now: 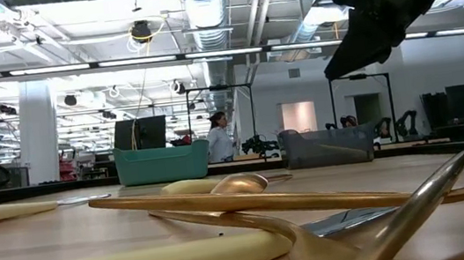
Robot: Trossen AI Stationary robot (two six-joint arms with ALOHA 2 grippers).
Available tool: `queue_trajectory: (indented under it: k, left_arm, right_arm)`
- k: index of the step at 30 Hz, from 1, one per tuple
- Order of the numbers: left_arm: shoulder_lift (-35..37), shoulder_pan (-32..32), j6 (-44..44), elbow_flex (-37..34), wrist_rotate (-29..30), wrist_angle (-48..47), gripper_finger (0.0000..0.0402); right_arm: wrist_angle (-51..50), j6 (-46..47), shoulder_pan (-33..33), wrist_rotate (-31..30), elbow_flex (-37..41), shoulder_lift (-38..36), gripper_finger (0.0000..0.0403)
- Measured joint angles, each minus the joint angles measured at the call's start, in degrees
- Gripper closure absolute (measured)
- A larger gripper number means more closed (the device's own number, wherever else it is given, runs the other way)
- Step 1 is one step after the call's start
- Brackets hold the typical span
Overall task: Sort silverware by color (type)
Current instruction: Put the gold fork into the orange bin, then put the yellow knife into the black bin
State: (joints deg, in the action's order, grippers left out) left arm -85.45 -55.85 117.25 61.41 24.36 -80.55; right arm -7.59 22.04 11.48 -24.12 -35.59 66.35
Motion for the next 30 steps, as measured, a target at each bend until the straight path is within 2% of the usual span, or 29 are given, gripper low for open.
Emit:
queue_trajectory:
  k: [5,8,11,14,18,22,26,30]
  left_arm:
    - [1.1,0.0,-1.2,0.0,0.4,-0.1,0.0312]
    - [2.0,0.8,-2.8,0.0,4.2,-0.1,0.0294]
    - [2.6,2.9,-9.3,0.0,9.8,2.6,0.0284]
    - [2.6,7.1,-19.0,-0.2,12.2,7.8,0.0285]
    - [2.7,14.4,-37.3,-3.0,14.4,20.0,0.0287]
    - [2.6,22.0,-61.1,-7.4,14.4,39.5,0.0287]
    - [2.6,30.2,-77.7,-11.9,9.6,57.4,0.0287]
    - [2.6,37.0,-87.3,-15.7,3.6,70.2,0.0287]
  right_arm:
    - [0.7,0.0,-0.8,0.0,0.0,0.0,0.0287]
    - [0.9,0.1,-0.8,0.0,0.0,0.0,0.0287]
    - [0.9,1.1,-0.7,0.0,0.0,0.0,0.0287]
    - [0.9,2.0,-0.5,0.1,0.0,0.0,0.0287]
    - [0.9,2.0,-0.2,0.4,0.0,0.0,0.0287]
    - [0.8,3.5,-0.2,1.8,0.0,0.0,0.0287]
    - [-0.2,3.5,0.5,2.1,0.0,0.0,0.0287]
    - [-2.1,3.5,1.3,2.1,0.0,0.0,0.0287]
